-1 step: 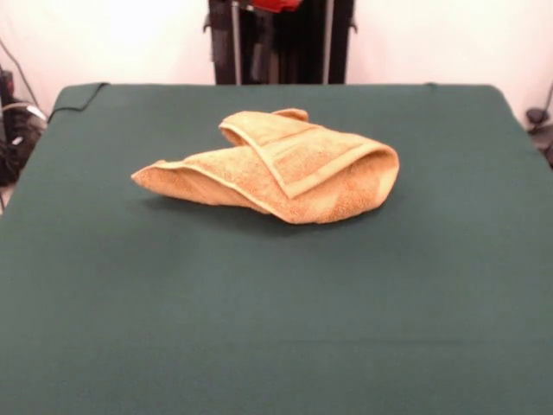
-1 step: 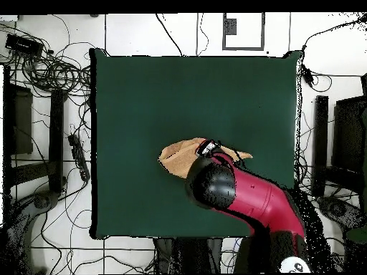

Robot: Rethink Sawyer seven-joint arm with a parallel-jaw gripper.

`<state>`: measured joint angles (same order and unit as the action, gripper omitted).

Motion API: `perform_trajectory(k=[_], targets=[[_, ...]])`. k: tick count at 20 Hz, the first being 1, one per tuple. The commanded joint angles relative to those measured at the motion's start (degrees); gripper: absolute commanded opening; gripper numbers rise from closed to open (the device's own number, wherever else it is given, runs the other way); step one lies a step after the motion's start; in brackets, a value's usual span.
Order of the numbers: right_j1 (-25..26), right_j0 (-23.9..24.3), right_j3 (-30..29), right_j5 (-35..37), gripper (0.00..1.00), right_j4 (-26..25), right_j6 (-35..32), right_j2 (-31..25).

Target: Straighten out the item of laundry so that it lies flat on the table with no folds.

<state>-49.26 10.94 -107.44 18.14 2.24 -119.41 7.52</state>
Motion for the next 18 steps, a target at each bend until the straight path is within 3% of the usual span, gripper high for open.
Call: perform_trajectory(k=[1,5,11,18], targets=[[3.79,0.48,-10.59,-6.88,1.0,1.82,-8.53,-11.0],[6.04,-2.17,-8.92,-6.15,1.0,4.1,-12.21,-8.64],[5.57,-6.15,-11.97,-3.85,1.0,9.02,-17.32,-4.83],[10.7,-13.51,-15.5,-10.54,1.0,17.24,-24.45,-1.1]])
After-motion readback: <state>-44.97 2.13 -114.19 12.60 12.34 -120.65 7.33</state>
